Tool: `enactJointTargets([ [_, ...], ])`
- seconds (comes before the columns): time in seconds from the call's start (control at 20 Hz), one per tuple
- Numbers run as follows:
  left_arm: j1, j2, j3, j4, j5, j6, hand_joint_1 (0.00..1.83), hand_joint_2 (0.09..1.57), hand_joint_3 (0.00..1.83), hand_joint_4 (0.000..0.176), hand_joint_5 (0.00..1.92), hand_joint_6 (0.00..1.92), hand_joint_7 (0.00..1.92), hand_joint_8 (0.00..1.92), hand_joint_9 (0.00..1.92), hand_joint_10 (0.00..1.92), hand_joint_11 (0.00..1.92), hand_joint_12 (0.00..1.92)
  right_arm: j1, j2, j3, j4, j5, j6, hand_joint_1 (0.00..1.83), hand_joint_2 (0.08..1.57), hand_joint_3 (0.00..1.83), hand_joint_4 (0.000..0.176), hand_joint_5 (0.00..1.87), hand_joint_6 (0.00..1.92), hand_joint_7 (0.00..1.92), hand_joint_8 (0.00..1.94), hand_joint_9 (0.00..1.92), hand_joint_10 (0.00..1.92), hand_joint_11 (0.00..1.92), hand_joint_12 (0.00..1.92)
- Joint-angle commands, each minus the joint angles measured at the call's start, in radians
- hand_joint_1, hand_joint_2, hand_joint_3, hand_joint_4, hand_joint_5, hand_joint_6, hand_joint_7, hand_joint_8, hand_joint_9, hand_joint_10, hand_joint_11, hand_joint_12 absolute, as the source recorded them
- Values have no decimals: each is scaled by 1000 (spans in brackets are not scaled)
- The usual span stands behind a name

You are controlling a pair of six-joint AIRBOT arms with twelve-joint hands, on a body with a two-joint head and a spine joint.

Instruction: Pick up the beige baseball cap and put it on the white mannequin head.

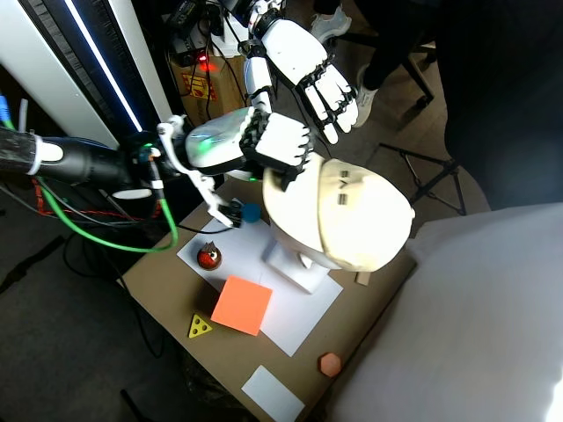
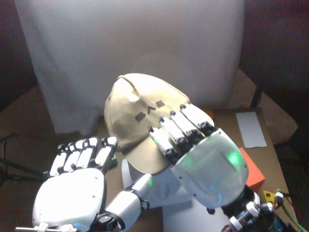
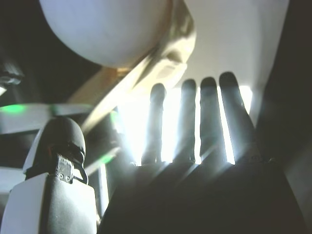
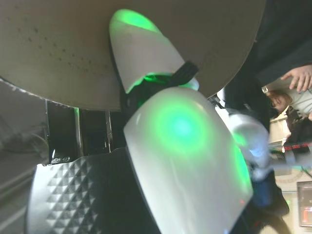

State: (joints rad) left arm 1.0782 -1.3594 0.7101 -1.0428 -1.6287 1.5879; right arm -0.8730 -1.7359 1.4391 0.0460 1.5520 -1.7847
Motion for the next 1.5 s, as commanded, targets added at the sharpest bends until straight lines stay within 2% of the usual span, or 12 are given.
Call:
enactJointTargets([
  [0.0,-1,2,4,83,-84,-7,0,1138,1,119,174,1,125,1,103,0,0,385,-7,5,-12,-26,91,-15,1348,1201,0,0,780,1164,767,1281,800,1511,772,1562],
  [0.2,40,15,-13,94,-98,-44,0,1138,1,119,171,0,123,0,102,0,0,384,-13,6,-26,73,27,-20,1345,1209,2,0,765,1193,738,1313,791,1522,770,1567],
  [0.45,48,14,-24,89,-105,-38,0,1138,0,118,171,0,125,1,107,2,0,409,-17,6,-33,83,-40,-27,1346,1210,1,0,756,1193,752,1314,783,1529,764,1569],
  [0.85,44,12,-6,78,-75,-40,0,1140,1,116,171,0,125,0,112,3,0,452,-59,16,-119,253,-101,-55,1345,1209,0,0,770,1186,747,1309,784,1529,768,1571],
  [0.95,44,7,-2,82,-65,-40,0,1140,1,108,171,0,125,0,113,3,0,452,-70,19,-129,262,-104,-59,1346,1208,0,0,770,1186,748,1307,786,1526,769,1570],
  [1.45,28,-28,35,71,-29,-44,0,1142,1,109,174,0,122,0,108,0,0,435,-83,25,-151,274,-103,-70,1344,1211,1,0,768,1195,720,1321,801,1517,780,1571],
])
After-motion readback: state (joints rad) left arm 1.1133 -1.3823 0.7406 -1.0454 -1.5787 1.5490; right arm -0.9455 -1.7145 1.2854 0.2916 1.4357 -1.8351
